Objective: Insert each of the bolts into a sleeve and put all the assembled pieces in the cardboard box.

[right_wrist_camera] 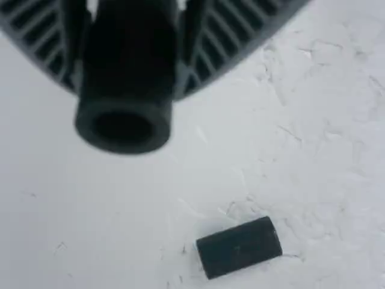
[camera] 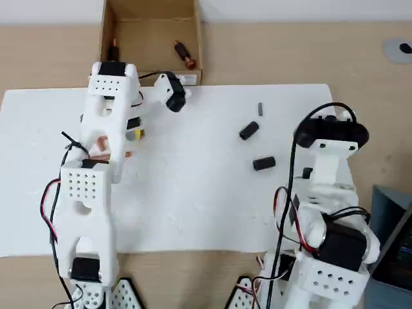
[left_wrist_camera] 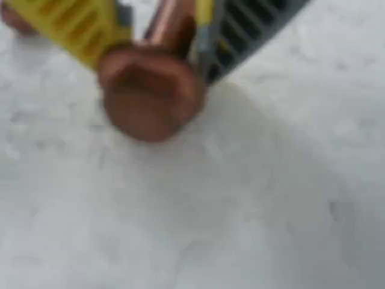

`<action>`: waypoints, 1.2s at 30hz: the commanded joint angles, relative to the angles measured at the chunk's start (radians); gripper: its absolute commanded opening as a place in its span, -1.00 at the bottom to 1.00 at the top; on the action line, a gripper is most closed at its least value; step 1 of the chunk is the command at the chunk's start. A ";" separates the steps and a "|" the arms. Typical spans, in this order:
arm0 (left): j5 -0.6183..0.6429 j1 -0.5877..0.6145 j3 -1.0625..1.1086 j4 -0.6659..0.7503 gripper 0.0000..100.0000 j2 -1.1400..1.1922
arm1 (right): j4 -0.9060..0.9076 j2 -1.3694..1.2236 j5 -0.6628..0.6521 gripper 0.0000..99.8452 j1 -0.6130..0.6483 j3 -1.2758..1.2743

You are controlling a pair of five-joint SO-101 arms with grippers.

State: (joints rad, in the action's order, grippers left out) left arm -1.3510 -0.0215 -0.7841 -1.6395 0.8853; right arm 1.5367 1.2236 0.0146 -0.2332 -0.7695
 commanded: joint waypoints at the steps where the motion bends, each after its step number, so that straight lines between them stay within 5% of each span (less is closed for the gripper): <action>1: 0.003 0.015 -0.063 0.017 -0.96 0.016 | -0.026 0.008 0.011 -0.98 -0.018 0.002; 11: 0.023 0.012 -0.132 -0.071 -0.99 0.010 | -0.026 0.008 0.011 -0.98 -0.016 0.004; 21: 0.304 0.006 -0.520 -0.114 -0.99 0.010 | -0.020 0.010 0.003 -0.98 -0.010 0.071; 30: 0.678 -0.012 -0.882 -0.115 -1.00 0.007 | -0.017 0.010 0.003 -0.98 -0.010 0.090; 36: 0.790 -0.074 -0.842 -0.115 -1.00 -0.179 | -0.017 0.010 0.002 -0.98 -0.010 0.166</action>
State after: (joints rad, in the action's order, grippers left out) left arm -0.6160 -0.0568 -1.5973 -1.7484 0.8638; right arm 1.5367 1.2236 0.0146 -0.2332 -0.6836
